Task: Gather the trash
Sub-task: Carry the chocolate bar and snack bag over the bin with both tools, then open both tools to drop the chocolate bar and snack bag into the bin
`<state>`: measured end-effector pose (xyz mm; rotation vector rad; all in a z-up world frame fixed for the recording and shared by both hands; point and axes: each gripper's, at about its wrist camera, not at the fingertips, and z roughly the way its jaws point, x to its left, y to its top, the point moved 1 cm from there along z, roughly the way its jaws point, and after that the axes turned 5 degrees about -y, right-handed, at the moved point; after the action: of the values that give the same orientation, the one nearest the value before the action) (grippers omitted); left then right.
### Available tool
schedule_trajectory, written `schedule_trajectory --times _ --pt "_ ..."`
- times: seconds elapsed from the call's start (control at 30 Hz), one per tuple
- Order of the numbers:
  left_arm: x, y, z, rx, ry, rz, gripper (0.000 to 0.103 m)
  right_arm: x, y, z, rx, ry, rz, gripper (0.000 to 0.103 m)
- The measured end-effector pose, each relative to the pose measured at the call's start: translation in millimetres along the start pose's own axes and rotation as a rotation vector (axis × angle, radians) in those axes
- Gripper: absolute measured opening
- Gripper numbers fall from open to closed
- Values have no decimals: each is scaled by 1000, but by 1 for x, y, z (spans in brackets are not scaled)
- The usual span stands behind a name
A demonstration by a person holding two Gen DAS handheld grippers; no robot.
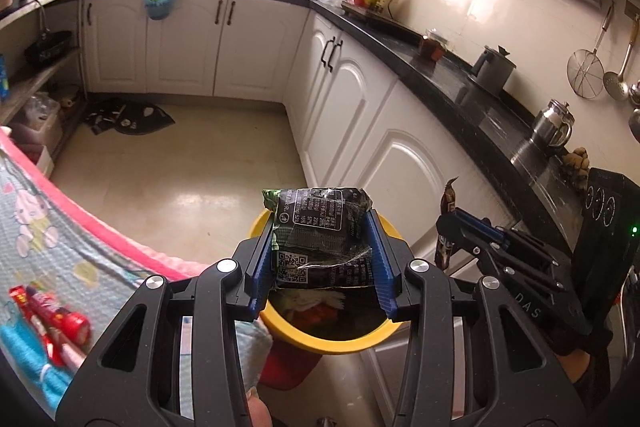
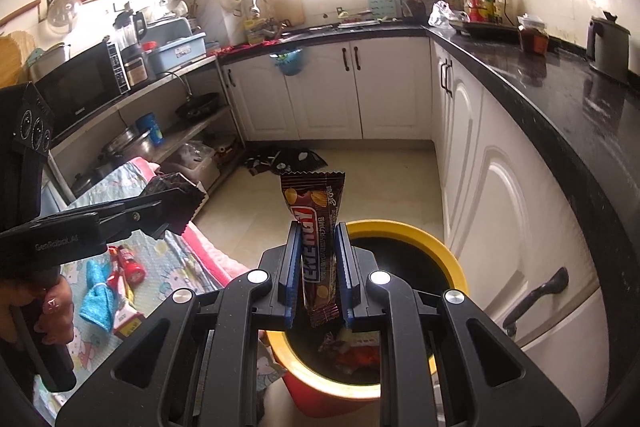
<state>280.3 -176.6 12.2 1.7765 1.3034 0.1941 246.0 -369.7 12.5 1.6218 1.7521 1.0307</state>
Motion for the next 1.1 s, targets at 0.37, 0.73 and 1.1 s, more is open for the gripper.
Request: schedule_trajectory --times 0.37,0.73,1.1 --pt "8 -9 53 86 -69 -66 36 -26 -32 42 102 -33 67 18" --pt "21 -16 88 151 -106 -135 39 -49 -59 83 187 -35 134 19" --pt "25 -20 110 185 -129 -181 57 -65 -64 101 211 -64 164 36"
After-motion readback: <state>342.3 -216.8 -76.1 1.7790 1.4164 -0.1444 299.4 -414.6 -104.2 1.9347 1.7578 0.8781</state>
